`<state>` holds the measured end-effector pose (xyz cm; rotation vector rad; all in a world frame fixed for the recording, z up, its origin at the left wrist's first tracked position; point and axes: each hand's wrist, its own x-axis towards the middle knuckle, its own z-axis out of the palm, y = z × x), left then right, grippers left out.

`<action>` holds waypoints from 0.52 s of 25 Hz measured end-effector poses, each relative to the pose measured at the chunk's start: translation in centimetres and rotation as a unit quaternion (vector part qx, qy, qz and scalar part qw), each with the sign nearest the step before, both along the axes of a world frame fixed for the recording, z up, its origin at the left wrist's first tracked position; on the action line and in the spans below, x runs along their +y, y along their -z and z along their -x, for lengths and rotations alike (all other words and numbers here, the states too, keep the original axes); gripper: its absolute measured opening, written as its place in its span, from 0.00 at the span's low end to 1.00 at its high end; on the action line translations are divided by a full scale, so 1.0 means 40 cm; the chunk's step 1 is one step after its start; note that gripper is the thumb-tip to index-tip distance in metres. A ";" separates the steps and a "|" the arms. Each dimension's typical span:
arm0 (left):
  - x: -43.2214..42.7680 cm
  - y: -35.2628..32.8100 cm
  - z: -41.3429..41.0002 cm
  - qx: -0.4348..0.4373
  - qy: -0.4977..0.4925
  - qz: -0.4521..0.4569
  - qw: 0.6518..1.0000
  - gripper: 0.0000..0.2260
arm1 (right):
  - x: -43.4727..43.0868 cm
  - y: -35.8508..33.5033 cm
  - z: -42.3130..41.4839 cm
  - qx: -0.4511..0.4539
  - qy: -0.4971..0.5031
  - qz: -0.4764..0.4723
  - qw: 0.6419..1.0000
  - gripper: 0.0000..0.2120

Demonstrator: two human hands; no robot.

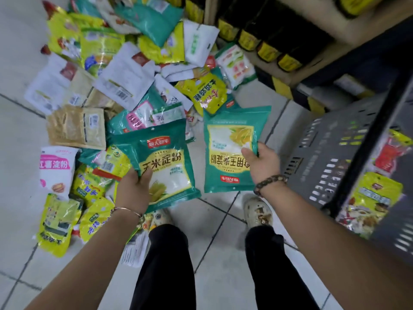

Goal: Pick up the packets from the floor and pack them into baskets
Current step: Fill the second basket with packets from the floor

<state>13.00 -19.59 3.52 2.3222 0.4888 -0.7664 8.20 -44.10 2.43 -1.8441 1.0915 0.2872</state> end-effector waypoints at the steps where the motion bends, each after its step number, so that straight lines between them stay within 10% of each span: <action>1: -0.031 -0.026 0.000 -0.011 -0.001 0.009 1.000 0.20 | -0.025 -0.025 0.004 -0.014 0.003 0.004 1.000 0.06; 13: -0.472 -0.323 0.064 -0.108 0.084 0.118 0.983 0.18 | -0.388 -0.312 0.213 -0.170 0.248 0.046 0.953 0.10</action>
